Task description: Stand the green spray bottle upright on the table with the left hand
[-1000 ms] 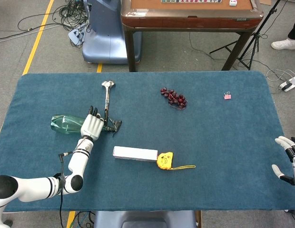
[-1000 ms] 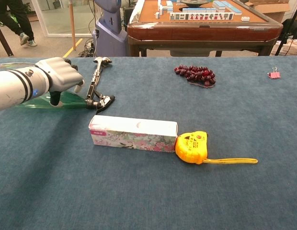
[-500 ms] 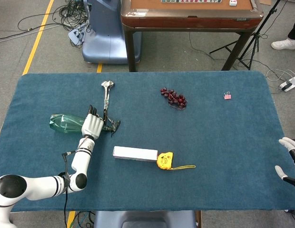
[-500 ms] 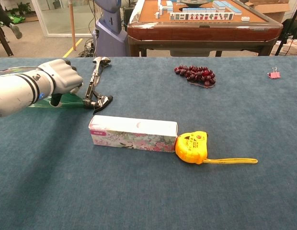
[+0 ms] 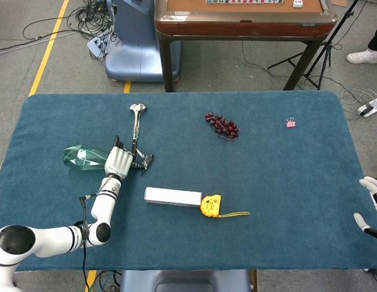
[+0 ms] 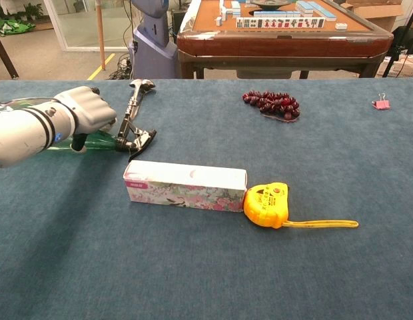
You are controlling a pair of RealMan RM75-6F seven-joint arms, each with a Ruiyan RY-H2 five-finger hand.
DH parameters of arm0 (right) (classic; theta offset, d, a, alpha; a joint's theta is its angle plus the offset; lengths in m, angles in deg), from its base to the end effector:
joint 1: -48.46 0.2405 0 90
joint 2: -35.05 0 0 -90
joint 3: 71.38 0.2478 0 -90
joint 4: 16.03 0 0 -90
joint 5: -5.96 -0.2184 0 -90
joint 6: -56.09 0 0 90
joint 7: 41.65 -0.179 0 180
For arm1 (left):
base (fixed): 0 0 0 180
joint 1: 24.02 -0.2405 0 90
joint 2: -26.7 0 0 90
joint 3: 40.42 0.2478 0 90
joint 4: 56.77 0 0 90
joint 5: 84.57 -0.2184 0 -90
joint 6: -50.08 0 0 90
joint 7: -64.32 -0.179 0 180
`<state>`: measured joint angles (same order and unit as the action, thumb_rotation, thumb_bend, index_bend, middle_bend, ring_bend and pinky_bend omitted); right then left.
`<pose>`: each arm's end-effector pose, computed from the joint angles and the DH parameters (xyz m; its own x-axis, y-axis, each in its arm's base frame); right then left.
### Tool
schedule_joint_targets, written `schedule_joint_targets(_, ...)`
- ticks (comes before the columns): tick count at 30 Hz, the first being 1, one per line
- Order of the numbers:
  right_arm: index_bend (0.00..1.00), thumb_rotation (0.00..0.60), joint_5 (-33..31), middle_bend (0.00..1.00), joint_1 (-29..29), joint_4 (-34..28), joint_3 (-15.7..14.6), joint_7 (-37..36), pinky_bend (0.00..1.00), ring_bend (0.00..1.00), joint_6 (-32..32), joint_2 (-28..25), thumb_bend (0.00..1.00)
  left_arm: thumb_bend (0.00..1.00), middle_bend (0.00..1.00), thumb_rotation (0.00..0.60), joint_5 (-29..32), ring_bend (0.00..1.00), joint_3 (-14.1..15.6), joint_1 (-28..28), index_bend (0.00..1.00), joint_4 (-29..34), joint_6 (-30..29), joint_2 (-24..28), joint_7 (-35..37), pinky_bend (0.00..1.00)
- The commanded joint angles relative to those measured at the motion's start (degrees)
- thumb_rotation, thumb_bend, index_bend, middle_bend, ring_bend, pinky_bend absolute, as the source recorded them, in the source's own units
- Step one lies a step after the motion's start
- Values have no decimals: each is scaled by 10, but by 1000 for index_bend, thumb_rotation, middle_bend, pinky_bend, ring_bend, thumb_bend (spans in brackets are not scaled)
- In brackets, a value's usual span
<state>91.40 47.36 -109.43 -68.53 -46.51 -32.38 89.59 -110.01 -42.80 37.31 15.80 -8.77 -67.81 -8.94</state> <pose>-0.3306 -0.1830 0.2101 0.4557 0.0207 0.8899 -0.8872 0.0913 0.4522 -0.1497 0.4329 -0.0482 0.9631 0.1597 0.2167 0.2552 -0.2857 -0.9237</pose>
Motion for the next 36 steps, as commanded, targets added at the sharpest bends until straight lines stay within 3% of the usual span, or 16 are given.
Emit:
schedule_joint_targets(1,211,600,0,201,0,0,0,-1,120,85,0,0,254,322,401,600,-40,174,-6,-15,462,19,9,31,52,0)
schedule_joint_targets(8,211,600,5,201,2,0,1,-2,120,85,0,0,253,322,412,600,-135,180,-17,-51,472,79,18,115,183,0)
schedule_joint_targets(18,210,600,13,201,4,-7,0,3,120,85,0,-1,249,322,414,600,-267,185,-82,-131,468,132,60,208,529,0)
schedule_joint_targets(29,210,600,16,201,6,-17,-1,14,121,85,2,-2,250,322,414,600,-423,183,-121,-198,457,113,30,211,869,0)
schedule_joint_targets(36,211,600,17,201,8,-21,-1,20,120,85,4,-1,249,322,407,600,-481,179,-130,-216,443,99,13,200,1032,0)
